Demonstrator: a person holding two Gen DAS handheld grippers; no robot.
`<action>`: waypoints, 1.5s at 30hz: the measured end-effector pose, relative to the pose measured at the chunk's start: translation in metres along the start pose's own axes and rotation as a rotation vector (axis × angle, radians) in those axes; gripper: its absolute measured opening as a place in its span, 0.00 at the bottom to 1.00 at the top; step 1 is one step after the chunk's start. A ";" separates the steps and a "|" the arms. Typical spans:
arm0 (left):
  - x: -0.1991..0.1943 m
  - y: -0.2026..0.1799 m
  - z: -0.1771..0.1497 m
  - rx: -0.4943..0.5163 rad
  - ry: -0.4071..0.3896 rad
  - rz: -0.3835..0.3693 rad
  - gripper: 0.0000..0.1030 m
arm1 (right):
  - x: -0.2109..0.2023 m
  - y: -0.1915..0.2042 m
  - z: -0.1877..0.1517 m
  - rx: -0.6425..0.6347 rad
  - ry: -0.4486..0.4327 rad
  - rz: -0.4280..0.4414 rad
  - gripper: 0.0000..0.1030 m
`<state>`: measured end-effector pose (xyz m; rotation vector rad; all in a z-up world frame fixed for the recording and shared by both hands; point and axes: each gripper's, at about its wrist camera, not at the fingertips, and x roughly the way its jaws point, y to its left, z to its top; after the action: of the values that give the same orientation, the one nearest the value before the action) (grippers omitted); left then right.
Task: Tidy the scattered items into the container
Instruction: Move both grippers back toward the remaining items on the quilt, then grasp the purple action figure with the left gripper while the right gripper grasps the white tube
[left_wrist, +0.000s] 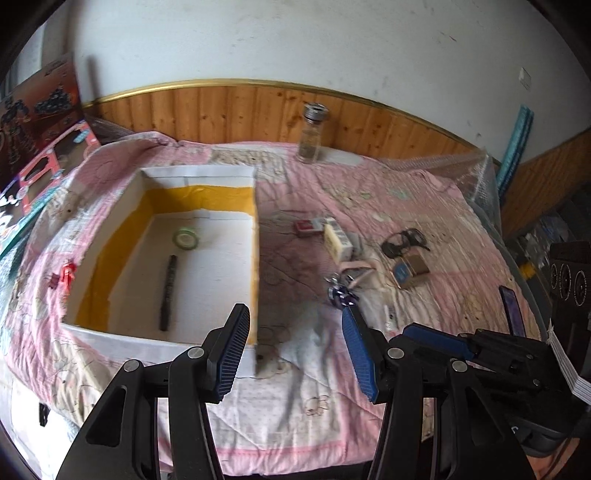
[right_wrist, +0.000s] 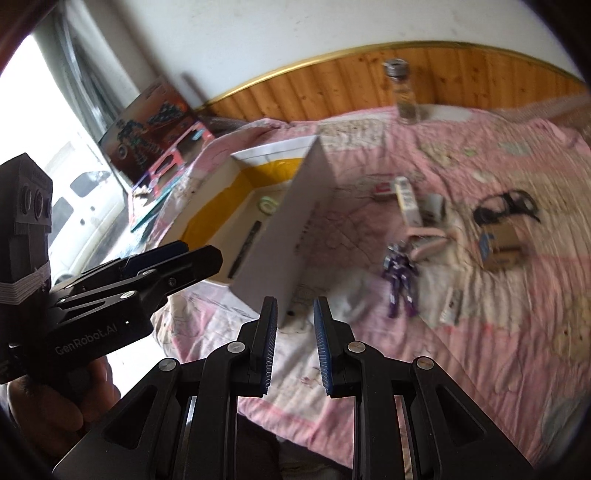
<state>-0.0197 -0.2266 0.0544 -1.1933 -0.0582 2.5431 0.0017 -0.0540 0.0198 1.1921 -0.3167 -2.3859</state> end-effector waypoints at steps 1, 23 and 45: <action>0.005 -0.006 0.000 0.011 0.010 -0.008 0.52 | -0.002 -0.009 -0.002 0.021 -0.003 -0.009 0.24; 0.170 -0.058 0.001 -0.002 0.280 -0.086 0.56 | 0.054 -0.134 -0.009 0.239 0.072 -0.155 0.34; 0.247 -0.056 -0.005 0.038 0.225 -0.047 0.48 | 0.119 -0.169 -0.011 0.133 0.126 -0.205 0.16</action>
<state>-0.1477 -0.0974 -0.1223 -1.4363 0.0155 2.3435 -0.1014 0.0350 -0.1359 1.4932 -0.3307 -2.4790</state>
